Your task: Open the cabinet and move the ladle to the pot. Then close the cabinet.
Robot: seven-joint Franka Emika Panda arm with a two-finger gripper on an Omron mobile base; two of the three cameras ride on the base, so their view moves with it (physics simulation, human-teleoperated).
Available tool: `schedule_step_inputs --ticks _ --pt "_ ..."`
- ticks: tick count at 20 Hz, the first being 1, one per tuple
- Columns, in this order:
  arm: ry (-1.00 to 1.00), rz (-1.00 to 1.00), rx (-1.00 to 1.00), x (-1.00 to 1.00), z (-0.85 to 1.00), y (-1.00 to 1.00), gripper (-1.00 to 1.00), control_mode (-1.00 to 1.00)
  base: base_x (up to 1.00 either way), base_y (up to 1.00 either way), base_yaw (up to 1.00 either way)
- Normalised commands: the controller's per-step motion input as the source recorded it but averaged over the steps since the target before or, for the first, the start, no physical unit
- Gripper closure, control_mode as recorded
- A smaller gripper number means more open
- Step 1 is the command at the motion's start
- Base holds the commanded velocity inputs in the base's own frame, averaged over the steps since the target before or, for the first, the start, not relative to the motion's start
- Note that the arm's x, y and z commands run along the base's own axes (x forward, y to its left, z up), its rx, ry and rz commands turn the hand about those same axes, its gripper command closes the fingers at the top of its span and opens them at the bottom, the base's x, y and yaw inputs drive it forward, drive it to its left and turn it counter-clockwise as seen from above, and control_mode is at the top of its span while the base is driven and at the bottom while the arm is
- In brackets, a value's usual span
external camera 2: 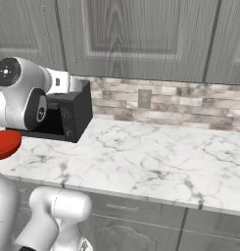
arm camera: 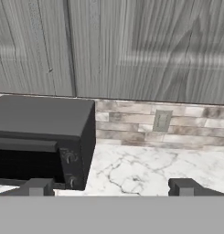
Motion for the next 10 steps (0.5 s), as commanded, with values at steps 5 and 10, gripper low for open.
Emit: schedule_step_inputs --ticks 5,10 --pt "0.00 0.00 0.00 0.00 0.42 0.08 -1.00 -1.00 0.00 0.00 0.00" --pt "0.00 0.00 0.00 0.00 0.34 0.10 -1.00 -1.00 0.00 0.00 0.00"
